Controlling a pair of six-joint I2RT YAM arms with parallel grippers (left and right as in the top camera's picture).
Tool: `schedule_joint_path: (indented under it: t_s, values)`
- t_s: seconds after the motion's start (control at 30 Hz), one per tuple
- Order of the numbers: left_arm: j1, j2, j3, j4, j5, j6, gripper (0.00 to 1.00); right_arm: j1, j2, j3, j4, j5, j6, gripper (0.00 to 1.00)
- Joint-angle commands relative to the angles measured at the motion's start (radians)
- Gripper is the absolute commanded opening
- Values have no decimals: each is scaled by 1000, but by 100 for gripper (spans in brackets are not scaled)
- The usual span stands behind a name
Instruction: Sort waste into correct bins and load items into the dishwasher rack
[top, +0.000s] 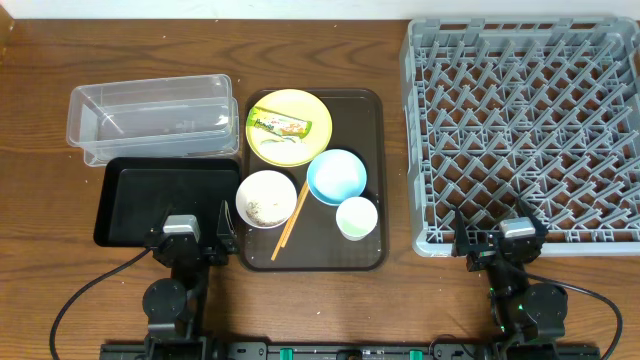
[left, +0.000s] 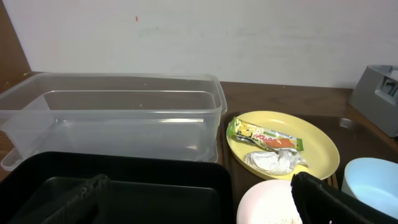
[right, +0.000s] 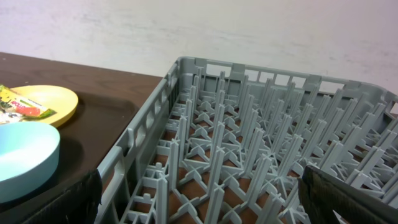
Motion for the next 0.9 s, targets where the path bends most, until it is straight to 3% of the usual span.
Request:
schedule_joint_path:
  t_s: [0.0,0.53,0.87]
  values:
    - [0,-6,-14,-39,-8,6,94,-16,0,-4,0,3,-10,99]
    - [0,34,41,-55,-6,-67,94,-17,4,17,-24,4,124,99]
    - [0,464,397,-293,42,-81,94,-17,190,244,-220,24,169,99]
